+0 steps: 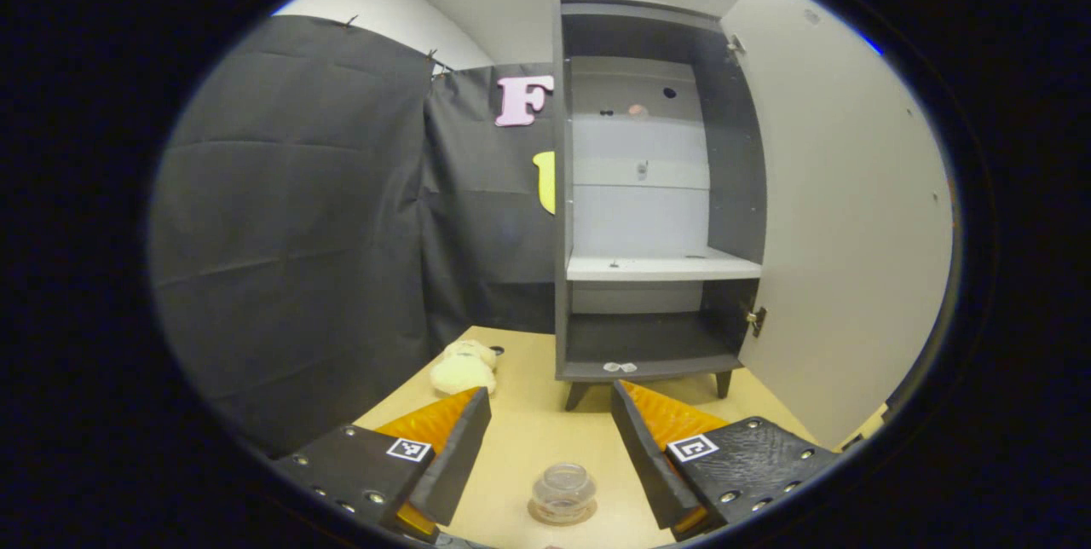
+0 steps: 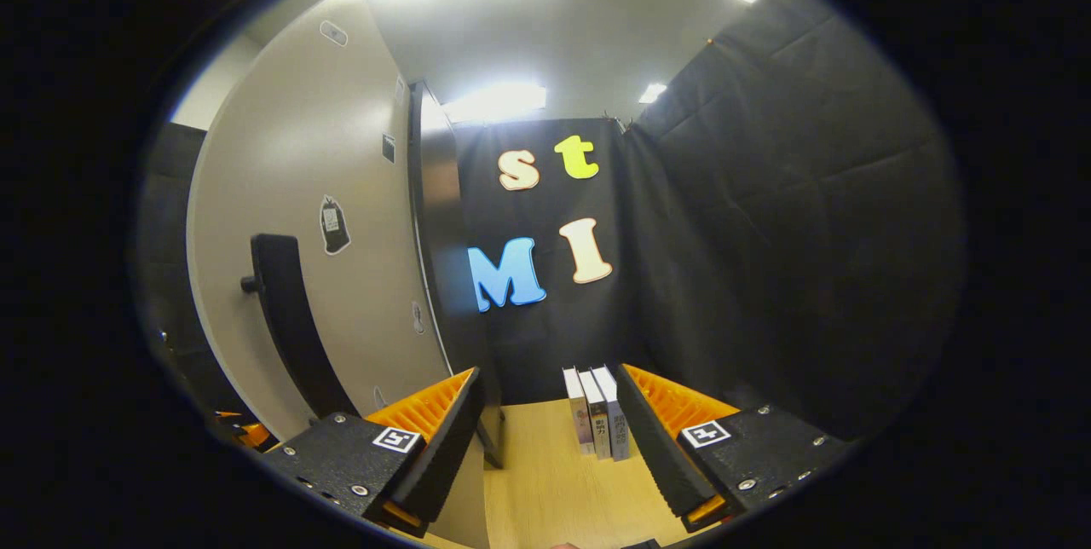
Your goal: Open the cabinet door with the right hand, grasp the bottle in the cabinet with the left hand and place it on the coaster, then close the cabinet door with the right hand.
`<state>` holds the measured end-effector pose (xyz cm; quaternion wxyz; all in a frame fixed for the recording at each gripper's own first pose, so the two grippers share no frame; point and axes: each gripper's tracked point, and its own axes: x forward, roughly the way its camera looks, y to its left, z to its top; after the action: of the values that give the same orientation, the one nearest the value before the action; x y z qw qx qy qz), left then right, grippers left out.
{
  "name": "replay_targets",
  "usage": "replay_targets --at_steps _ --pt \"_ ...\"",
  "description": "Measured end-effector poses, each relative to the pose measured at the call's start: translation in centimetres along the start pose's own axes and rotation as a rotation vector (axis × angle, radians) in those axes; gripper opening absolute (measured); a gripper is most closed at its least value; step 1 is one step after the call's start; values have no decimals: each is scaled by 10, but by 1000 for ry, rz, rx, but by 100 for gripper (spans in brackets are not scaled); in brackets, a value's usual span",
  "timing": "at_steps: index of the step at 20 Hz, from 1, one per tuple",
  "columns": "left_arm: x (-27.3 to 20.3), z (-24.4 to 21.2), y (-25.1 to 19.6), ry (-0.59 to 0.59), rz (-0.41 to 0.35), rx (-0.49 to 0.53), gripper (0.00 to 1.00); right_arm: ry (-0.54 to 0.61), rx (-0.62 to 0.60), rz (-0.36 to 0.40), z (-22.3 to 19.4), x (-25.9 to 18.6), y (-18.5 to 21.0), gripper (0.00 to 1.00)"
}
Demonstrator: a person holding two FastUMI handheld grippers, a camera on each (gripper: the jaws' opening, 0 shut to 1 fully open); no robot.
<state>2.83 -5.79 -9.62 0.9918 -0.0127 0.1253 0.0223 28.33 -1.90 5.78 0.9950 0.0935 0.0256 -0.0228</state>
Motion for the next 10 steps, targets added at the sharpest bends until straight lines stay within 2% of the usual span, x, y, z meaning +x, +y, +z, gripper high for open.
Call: replay_targets --at_steps 2,4,6,7,10 --pt "4 13 14 -26 1 -2 89 -22 0 26 11 -7 17 95" --pt "9 18 29 -39 1 15 85 -38 -29 24 15 -15 29 95" --pt "13 23 40 -58 -7 26 85 -52 -95 -27 17 -24 30 94" --pt "14 25 47 -67 -10 26 89 -58 -121 -55 17 -27 31 94" --pt "21 23 62 -70 -29 6 87 -61 -143 -101 18 -33 43 93"
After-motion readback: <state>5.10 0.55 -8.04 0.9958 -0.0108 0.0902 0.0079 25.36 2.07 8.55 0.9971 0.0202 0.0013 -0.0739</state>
